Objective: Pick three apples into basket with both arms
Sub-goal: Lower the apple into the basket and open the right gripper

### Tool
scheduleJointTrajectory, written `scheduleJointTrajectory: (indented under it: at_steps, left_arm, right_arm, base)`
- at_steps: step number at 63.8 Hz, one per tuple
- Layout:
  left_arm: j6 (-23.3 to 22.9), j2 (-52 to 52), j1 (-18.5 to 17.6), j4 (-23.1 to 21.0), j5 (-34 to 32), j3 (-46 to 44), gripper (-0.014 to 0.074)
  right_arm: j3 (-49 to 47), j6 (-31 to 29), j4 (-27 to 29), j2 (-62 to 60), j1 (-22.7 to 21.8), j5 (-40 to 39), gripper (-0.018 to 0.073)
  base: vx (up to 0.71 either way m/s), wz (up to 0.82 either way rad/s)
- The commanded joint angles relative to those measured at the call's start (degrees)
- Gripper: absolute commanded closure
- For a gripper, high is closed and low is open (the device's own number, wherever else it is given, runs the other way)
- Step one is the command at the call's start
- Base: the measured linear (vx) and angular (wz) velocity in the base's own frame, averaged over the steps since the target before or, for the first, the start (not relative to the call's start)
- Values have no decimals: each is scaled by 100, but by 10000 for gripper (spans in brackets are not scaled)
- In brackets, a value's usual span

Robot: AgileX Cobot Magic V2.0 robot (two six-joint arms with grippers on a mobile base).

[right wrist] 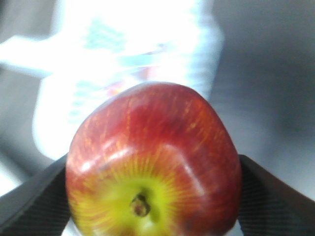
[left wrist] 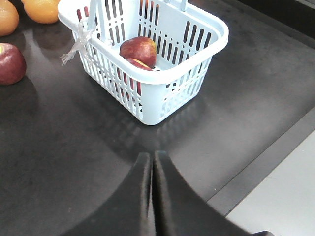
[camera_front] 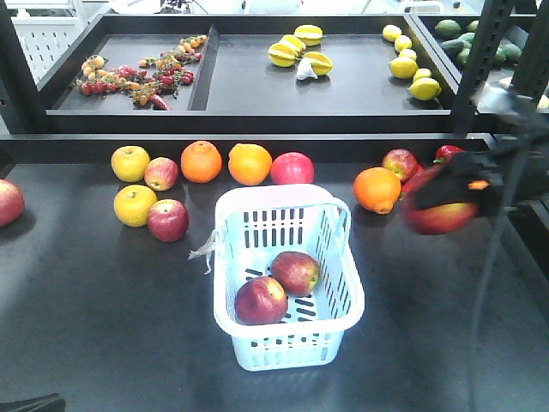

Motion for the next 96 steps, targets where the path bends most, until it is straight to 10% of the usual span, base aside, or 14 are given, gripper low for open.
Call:
scheduleJointTrajectory:
  at_steps: [1,23,57,84,96]
  left_arm:
    - [-74,40,-15,-67,-418,-162,603]
    - [-74,40,-15,-67,-418,-162,603]
    - [-74,40,-15,-67,-418,-162,603]
    - [-74,40,-15,-67,-418,-162,603]
    - [-74,40,-15,-67,-418,-162,603]
  right_arm:
    - [-118,125,348,-268,645,409,564]
    - [-118,501,64,-268,2245,-862,564]
    - [-118,361,-91,826,2534,-2029,522]
    - [-118,87,-44,924,2593,-2380,-78]
    - [-118,103,-44,930,2593,-2443,-169]
  base:
    - [0,0]
    - [0,0]
    - [0,0]
    - [0,0]
    - [0,0]
